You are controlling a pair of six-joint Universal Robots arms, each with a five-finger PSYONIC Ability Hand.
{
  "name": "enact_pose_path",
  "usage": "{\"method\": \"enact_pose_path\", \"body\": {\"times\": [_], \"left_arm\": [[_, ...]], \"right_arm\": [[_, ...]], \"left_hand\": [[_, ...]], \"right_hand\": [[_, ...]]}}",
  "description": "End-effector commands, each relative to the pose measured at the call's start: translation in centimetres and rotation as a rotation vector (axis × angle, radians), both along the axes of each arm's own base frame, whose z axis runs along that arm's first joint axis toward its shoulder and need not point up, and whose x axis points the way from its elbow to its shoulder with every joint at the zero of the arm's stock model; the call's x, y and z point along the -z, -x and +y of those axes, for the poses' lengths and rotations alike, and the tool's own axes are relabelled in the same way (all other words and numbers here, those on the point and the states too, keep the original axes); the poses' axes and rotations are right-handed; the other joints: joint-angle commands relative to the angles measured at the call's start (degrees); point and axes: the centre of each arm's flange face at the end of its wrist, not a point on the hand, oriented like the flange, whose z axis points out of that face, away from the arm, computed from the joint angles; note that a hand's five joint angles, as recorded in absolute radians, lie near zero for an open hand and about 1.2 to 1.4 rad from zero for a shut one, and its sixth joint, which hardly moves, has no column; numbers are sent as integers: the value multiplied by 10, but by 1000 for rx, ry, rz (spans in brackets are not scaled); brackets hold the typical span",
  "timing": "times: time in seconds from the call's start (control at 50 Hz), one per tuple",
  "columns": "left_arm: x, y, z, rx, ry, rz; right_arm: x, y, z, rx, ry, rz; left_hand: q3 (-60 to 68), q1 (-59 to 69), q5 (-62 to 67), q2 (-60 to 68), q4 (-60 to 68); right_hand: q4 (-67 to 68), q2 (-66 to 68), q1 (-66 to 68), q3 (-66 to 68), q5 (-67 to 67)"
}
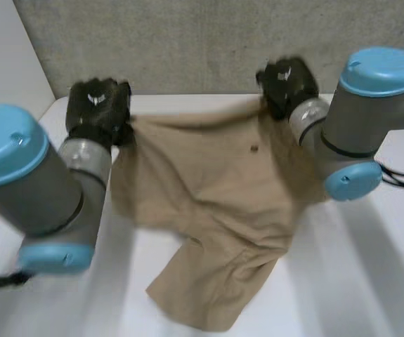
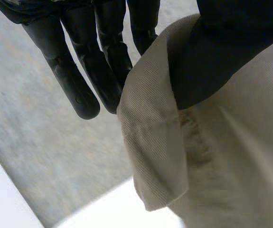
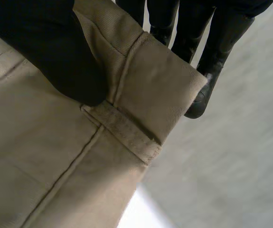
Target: Fold the shorts.
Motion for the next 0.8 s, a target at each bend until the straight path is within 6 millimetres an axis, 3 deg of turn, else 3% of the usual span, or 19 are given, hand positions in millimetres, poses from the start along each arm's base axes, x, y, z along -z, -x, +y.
{"method": "enact_pose_path", "body": {"times": [0.02, 0.08, 0.1, 0.16, 0.2, 0.26, 0.32, 0.38, 0.4, 0.46, 0.48, 0.54, 0.56, 0.62, 0.64, 0.66, 0.68, 0.74, 0.8], "left_arm": [[-63, 4, -75, -124, 337, 32], [-105, 4, -80, -141, 489, 121], [-124, 1, -80, -154, 573, 171], [-146, 3, -72, -149, 678, 237], [-172, -1, -58, -150, 767, 299], [-183, -9, -42, -147, 797, 317], [-175, -11, -36, -142, 774, 303], [-150, -10, -33, -133, 699, 262], [-133, -10, -30, -127, 650, 234], [-109, -14, -24, -122, 585, 194], [-87, -16, -21, -119, 529, 158], [-53, -19, -16, -114, 441, 102], [-31, -22, -13, -111, 383, 66], [-3, -27, -6, -110, 305, 16], [17, -29, -1, -104, 243, -26], [28, -29, 2, -98, 209, -47], [54, -29, 10, -79, 121, -102], [85, -32, 25, -54, -31, -199], [98, -33, 40, -22, -140, -268]], "right_arm": [[-78, -10, -13, 38, 482, -112], [-103, -11, -11, 47, 605, -161], [-121, -10, -8, 49, 671, -195], [-141, -7, -2, 53, 740, -233], [-155, -4, 3, 54, 777, -257], [-166, -1, 8, 50, 793, -276], [-167, 1, 13, 37, 770, -286], [-155, 1, 14, 21, 726, -269], [-144, 0, 15, 2, 687, -245], [-119, -3, 19, -40, 604, -190], [-97, -5, 22, -71, 533, -148], [-60, -5, 26, -109, 410, -77], [-36, -4, 31, -127, 323, -34], [5, -1, 38, -148, 174, 34], [35, 2, 44, -157, 65, 85], [51, 3, 47, -160, 4, 117], [73, 7, 52, -159, -84, 158], [96, 13, 63, -159, -219, 213], [100, 19, 70, -150, -289, 235]], "left_hand": [[117, 154, 146, 114, 114], [117, 154, 146, 114, 114], [117, 154, 146, 114, 114], [117, 154, 146, 114, 114], [117, 154, 146, 114, 114], [117, 154, 146, 114, 114], [117, 154, 146, 114, 114], [117, 154, 146, 114, 114], [117, 154, 146, 114, 114], [117, 154, 146, 114, 114], [117, 154, 146, 114, 114], [117, 154, 146, 114, 114], [117, 154, 146, 114, 114], [117, 154, 146, 114, 114], [117, 154, 146, 114, 114], [117, 154, 146, 114, 114], [117, 154, 146, 114, 114], [117, 154, 146, 114, 114], [117, 154, 146, 114, 114]], "right_hand": [[119, 125, 239, 133, 149], [119, 125, 239, 133, 149], [119, 125, 239, 133, 149], [119, 125, 239, 133, 149], [119, 125, 239, 133, 149], [119, 125, 239, 133, 149], [119, 125, 239, 133, 149], [119, 125, 239, 133, 149], [119, 125, 239, 133, 149], [119, 125, 239, 133, 149], [119, 125, 239, 133, 149], [119, 125, 239, 133, 149], [119, 125, 239, 133, 149], [119, 125, 239, 133, 149], [119, 125, 239, 133, 149], [119, 125, 239, 133, 149], [119, 125, 239, 133, 149], [119, 125, 239, 133, 149], [119, 125, 239, 133, 149]]}}
